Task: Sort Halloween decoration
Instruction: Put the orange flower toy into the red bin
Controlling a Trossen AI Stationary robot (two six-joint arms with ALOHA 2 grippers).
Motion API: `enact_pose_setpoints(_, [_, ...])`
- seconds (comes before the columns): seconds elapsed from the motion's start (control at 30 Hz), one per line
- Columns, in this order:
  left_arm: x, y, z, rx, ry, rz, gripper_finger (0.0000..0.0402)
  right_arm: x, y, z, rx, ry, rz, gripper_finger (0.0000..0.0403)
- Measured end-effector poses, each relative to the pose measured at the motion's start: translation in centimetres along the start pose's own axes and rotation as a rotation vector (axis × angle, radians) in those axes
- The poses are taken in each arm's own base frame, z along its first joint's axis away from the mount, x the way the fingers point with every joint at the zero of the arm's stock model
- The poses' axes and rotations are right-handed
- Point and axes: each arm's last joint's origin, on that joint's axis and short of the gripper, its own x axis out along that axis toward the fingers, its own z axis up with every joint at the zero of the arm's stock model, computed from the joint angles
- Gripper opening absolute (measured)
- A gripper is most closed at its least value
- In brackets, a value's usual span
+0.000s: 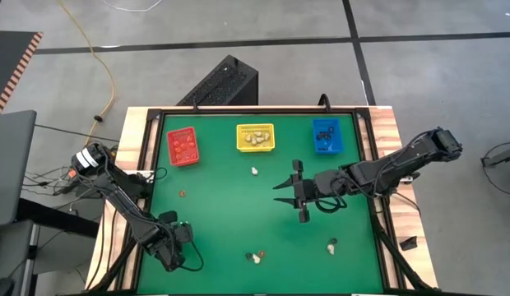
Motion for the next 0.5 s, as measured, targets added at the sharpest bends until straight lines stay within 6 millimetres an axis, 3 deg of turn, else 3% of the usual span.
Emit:
enact_pose_setpoints(0.17, [-0.3,0.1,0.4,0.034,0.003,0.007,0.0075,0.0,0.0,0.0,0.000,0.000,0.000,0.0175])
enact_pose_setpoints(0.3, [-2.3,0.7,2.0,0.062,-0.067,0.018,0.0087,0.0,0.0,0.0,0.000,0.000,0.000,0.0175])
enact_pose_setpoints(0.5, [-6.3,5.5,6.1,0.056,-0.269,0.153,0.0087,0.0,0.0,0.1,0.001,-0.006,-0.001,0.0175])
